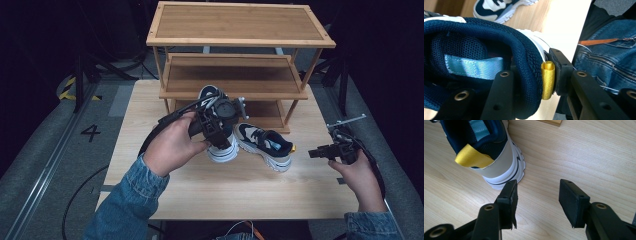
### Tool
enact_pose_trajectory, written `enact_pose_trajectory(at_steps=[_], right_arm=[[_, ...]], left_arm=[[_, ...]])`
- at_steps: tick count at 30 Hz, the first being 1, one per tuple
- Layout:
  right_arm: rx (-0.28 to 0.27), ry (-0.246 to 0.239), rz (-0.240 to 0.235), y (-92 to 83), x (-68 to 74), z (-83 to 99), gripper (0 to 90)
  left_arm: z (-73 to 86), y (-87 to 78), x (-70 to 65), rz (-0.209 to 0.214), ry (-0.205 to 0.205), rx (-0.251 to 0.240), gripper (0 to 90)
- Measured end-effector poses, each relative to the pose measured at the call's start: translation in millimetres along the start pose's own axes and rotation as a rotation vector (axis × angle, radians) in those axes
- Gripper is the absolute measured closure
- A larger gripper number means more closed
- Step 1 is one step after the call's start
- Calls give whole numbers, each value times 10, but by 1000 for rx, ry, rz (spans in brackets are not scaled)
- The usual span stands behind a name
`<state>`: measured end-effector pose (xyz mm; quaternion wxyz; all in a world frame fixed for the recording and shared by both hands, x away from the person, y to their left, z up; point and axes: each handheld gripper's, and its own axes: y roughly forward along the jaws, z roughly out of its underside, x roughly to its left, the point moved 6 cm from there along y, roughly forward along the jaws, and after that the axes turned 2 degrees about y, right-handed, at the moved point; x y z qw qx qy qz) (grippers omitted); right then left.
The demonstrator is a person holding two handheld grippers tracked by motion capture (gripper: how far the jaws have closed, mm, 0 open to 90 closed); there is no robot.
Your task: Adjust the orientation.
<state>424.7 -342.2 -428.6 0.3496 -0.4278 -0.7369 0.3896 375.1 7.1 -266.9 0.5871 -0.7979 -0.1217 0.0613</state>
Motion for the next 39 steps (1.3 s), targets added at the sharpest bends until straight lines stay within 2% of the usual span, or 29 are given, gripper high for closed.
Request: enact_pose_trajectory(at_steps=[8, 11, 17, 18, 19, 20, 25, 26, 30, 34, 39], right_arm=[[2, -4, -2, 16, 10, -2, 498], [3, -4, -2, 17, 9, -1, 498], [2, -4, -2, 15, 0, 5, 498], [3, -3, -1, 17, -1, 9, 497], [5, -1, 1, 20, -3, 20, 497], [6, 0, 2, 21, -7, 34, 497], [7, 7, 0, -16, -14, 92, 497], [2, 5, 2, -29, -14, 98, 497], [-7, 11, 4, -83, -14, 131, 497], [-6, 22, 6, -86, -34, 148, 497], [-1, 12, 4, -61, -16, 139, 496]], left_arm=[[-122, -88, 200, -31, 93, -14, 682], [-181, -94, 290, -43, 86, -8, 682], [-325, -41, 531, -36, 67, -10, 682], [-325, -41, 531, -36, 67, -10, 682], [-386, -35, 624, -42, 62, -11, 682], [-386, -35, 624, -42, 62, -11, 682], [-522, 35, 807, -68, 65, 9, 681], [-551, 65, 852, -81, 66, 17, 681], [-613, 122, 990, -85, 75, 27, 680], [-649, 167, 1104, -103, 113, 21, 679], [-682, 248, 1210, -100, 126, 41, 676]])
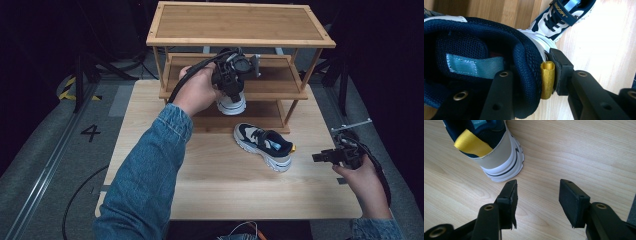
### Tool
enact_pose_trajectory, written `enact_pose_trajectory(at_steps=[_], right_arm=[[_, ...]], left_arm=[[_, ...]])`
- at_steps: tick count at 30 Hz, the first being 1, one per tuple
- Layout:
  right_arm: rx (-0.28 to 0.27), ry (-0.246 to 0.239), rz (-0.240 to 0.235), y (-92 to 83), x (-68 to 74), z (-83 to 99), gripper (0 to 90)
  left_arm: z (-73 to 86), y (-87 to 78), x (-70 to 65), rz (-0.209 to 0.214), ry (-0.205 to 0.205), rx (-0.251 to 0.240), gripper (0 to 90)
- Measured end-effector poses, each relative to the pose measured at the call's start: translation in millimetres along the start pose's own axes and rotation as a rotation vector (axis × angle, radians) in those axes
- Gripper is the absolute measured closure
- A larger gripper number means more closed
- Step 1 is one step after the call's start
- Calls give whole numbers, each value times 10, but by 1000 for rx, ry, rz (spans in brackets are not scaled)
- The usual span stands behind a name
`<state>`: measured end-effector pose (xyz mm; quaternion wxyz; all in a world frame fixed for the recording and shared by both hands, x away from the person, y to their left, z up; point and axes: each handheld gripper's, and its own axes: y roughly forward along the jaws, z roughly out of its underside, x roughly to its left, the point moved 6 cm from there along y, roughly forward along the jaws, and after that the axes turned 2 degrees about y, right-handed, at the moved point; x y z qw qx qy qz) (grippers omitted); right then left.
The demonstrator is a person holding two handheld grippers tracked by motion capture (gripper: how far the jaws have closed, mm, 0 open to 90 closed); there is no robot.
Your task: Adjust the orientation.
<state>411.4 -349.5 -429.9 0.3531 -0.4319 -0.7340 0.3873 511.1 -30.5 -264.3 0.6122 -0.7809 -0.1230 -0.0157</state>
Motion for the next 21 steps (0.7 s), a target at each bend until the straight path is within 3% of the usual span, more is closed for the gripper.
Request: enact_pose_trajectory(at_steps=[8, 10, 12, 13, 15, 21], right_arm=[[3, -5, 0, 15, 17, -2, 496], [4, -6, -1, 17, 19, -3, 496], [9, -6, -3, 25, 28, -1, 497], [11, -9, -3, 32, 31, -1, 497], [12, -11, -3, 36, 41, -2, 497], [8, -19, -6, 30, 59, -25, 497]], left_arm=[[-36, 10, 118, 16, -34, -23, 646], [-37, 1, 133, -10, -81, -40, 615], [-46, 3, 151, -38, -156, -35, 502], [-49, 1, 151, -41, -172, -34, 470], [-55, -17, 154, -84, -186, -36, 435], [-17, -110, 183, -143, -212, -82, 364]])
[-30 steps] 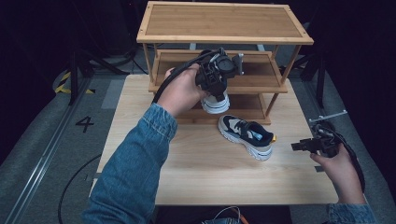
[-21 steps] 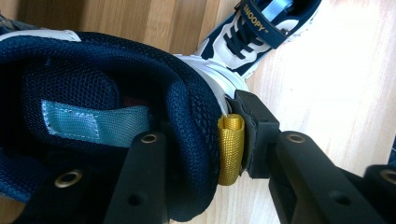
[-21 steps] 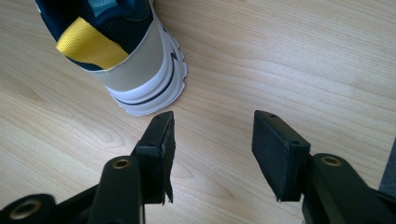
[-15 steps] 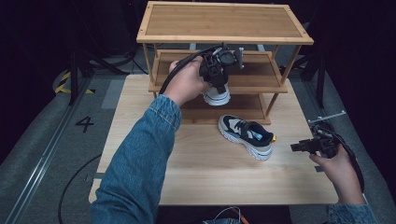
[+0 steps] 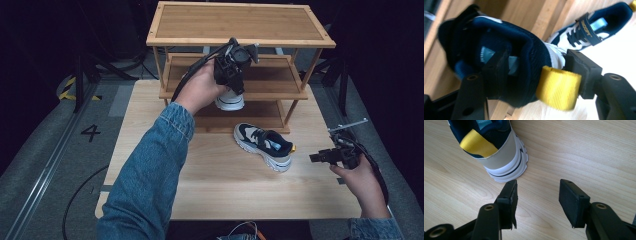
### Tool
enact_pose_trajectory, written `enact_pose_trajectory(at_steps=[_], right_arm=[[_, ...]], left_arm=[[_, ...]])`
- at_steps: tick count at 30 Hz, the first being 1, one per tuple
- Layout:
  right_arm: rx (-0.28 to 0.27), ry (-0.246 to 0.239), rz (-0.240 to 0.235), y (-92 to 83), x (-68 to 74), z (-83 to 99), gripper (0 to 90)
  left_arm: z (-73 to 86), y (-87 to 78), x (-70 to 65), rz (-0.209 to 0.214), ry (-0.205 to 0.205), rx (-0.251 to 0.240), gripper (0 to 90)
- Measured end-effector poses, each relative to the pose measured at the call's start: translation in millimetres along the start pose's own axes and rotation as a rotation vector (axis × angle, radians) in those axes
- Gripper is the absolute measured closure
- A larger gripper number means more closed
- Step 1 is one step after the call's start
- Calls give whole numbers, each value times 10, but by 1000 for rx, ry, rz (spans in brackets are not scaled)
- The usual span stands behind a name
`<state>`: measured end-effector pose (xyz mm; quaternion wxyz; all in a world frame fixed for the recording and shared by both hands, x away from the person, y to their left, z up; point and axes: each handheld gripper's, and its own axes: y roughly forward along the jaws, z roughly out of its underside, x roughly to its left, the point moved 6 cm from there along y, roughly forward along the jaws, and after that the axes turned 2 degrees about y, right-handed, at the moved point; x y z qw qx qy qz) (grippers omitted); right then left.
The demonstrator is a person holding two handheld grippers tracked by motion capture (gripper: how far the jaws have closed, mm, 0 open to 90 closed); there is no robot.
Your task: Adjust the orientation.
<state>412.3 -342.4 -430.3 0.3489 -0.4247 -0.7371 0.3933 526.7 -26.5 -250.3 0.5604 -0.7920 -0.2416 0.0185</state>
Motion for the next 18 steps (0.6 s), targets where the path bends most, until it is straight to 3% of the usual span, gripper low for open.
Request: enact_pose_trajectory(at_steps=[4, 6, 8, 10, 18], right_arm=[[-1, -5, -2, 18, 6, -29, 497], [4, -8, -6, 41, 16, -42, 497], [6, -11, -4, 57, 20, -51, 497], [10, -23, -9, 93, 48, -88, 497], [14, -50, -21, 155, 123, -182, 497]], left_arm=[[64, -124, -34, 2, -54, -29, 381], [97, -204, -62, 4, -114, -46, 402], [112, -236, -61, -7, -115, -52, 391], [207, -364, -119, -15, -148, -93, 396], [415, -492, -306, -47, -204, -155, 419]])
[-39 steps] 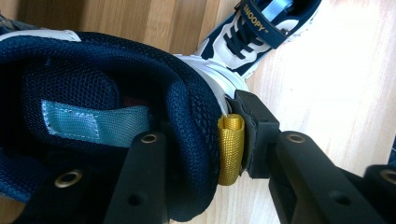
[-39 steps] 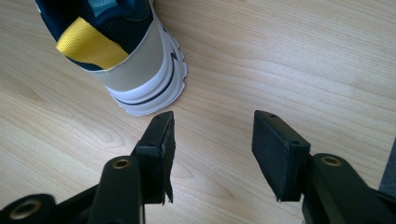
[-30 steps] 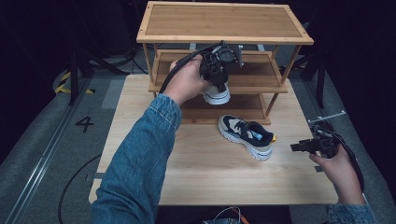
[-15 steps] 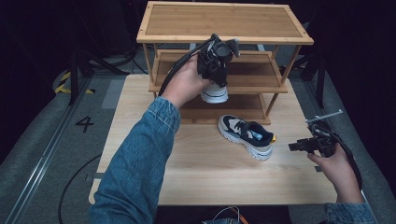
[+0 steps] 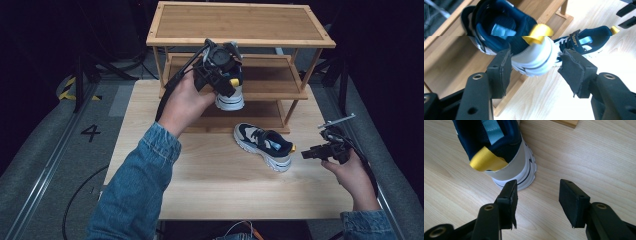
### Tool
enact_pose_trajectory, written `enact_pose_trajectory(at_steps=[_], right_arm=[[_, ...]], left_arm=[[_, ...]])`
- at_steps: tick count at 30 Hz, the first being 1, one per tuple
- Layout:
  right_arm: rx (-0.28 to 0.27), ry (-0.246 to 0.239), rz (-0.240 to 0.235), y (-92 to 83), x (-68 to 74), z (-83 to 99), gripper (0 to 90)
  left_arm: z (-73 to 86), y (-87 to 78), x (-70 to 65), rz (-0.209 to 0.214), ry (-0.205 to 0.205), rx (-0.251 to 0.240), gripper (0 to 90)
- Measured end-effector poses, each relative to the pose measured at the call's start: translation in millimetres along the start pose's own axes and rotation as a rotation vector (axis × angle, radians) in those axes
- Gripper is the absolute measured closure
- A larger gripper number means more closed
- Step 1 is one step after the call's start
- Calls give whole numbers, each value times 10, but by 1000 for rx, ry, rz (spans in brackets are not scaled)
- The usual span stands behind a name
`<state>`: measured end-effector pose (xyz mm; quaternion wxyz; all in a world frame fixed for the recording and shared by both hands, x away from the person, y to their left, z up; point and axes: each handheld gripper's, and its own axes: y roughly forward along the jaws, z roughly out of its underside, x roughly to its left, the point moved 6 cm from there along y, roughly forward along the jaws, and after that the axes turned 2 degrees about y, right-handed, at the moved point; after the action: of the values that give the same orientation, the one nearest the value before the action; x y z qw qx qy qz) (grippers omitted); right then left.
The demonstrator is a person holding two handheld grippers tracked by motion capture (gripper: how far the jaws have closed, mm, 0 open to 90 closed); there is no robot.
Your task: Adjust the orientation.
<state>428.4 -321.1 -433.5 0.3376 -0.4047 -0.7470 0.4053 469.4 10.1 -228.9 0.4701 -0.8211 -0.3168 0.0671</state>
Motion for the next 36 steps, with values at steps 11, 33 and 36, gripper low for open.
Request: enact_pose_trajectory(at_steps=[11, 33, 36], right_arm=[[-4, -2, -7, 11, 7, -37, 497], [-3, 6, -3, -4, -19, 14, 492], [-2, 6, -3, -5, -21, 21, 492]], left_arm=[[158, 83, -216, 43, -29, -133, 757], [179, 590, 34, -23, -164, -184, 782], [160, 617, 77, -35, -171, -182, 780]])
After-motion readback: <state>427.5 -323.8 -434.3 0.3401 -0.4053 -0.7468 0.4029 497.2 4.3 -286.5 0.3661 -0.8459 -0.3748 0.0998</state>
